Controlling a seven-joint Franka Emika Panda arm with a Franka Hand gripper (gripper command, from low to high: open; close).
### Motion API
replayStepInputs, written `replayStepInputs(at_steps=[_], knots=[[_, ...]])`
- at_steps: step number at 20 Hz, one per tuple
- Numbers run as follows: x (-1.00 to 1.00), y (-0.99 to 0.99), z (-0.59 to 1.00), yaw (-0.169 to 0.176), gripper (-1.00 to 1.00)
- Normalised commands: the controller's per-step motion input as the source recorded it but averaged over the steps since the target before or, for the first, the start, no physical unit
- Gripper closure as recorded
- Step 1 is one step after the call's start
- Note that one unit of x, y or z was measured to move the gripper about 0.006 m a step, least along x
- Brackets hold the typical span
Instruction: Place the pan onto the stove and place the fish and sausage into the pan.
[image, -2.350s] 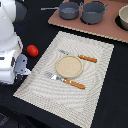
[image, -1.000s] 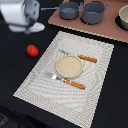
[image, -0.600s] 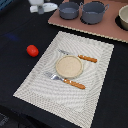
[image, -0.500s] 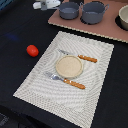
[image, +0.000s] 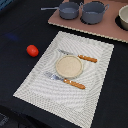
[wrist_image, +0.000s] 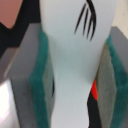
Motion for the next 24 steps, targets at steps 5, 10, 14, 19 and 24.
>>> replayStepInputs(at_steps=[5, 10, 14, 19, 24], knots=[[0.2, 0.66, -0.22, 0.008, 1.0], [0.14, 0.61, -0.3, 0.018, 1.0], [0.18, 0.56, -0.33, 0.019, 1.0], [0.13, 0.53, -0.34, 0.022, 1.0], [0.16, 0.52, -0.3, 0.021, 1.0]])
